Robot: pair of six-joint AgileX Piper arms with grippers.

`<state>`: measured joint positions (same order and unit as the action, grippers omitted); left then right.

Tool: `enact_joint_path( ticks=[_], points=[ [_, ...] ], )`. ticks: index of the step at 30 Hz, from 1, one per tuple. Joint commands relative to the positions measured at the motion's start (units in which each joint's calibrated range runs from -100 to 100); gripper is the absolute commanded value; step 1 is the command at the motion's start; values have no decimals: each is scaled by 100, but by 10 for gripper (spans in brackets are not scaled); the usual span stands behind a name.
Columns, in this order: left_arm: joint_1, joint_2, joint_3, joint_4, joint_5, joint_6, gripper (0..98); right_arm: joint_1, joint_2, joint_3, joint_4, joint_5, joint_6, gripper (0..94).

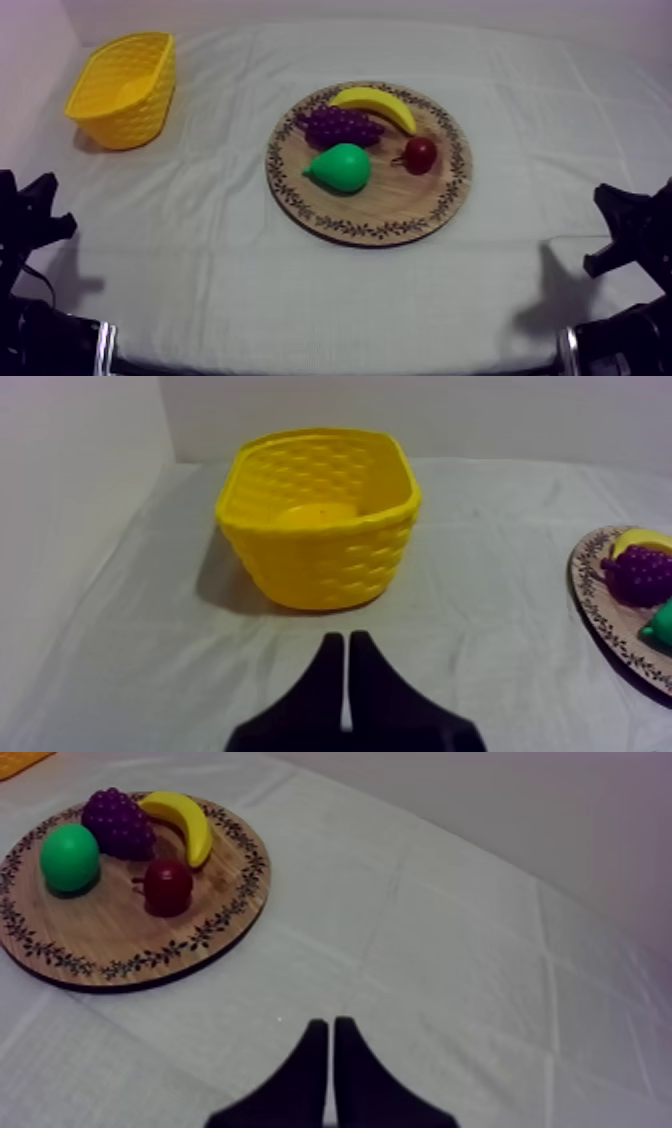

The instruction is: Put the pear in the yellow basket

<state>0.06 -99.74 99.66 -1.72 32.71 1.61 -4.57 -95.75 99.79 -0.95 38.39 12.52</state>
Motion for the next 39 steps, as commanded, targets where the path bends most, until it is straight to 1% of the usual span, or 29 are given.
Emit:
enact_joint_path(
  ticks=[1, 9, 20, 26, 32, 39],
  points=[
    [-198, -9, 11, -6, -46, 565, 1, -2, -1, -1, 0, 0, 0, 3],
    [-205, -9, 11, -6, -46, 557, 1, -2, -1, -1, 0, 0, 0, 3],
    [-250, -9, 11, -6, -46, 465, 0, -2, -1, -1, 0, 0, 0, 3],
    [-316, -9, -35, 63, -46, 439, 0, -2, -1, -1, 0, 0, 0, 3],
    [-324, 20, -498, 119, -44, 387, 0, -2, -1, -1, 0, 0, 0, 3],
    [-277, 331, -1113, 127, 49, 328, 0, -2, -1, -1, 0, 0, 0, 3]
  ],
)
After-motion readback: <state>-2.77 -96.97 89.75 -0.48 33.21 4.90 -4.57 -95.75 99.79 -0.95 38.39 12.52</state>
